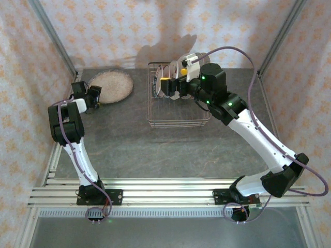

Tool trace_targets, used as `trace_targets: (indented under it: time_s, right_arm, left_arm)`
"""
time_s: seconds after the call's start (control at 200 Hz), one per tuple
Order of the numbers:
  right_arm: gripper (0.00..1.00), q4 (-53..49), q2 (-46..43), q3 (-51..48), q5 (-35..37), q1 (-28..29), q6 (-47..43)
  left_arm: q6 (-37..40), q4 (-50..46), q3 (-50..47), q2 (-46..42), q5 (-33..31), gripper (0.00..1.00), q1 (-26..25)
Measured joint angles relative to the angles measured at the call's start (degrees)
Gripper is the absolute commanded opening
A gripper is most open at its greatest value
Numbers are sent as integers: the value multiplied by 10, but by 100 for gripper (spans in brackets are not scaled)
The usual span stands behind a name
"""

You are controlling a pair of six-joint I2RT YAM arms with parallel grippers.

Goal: Unload the plates from the dish rack

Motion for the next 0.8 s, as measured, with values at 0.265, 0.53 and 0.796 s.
trace_targets:
  time_s: [0.265, 0.53, 0.796]
  right_arm:
    - [99, -11, 0, 0, 35, 0, 4]
    - [100, -66, 5, 51, 135, 0, 4]
    - [94, -173, 72, 214, 256, -52, 46]
  left_arm:
    - [24, -111, 40, 0, -3, 72, 0]
    - [38, -180, 54, -9, -9, 82, 3]
    - [43, -259, 53, -51, -23, 99, 2]
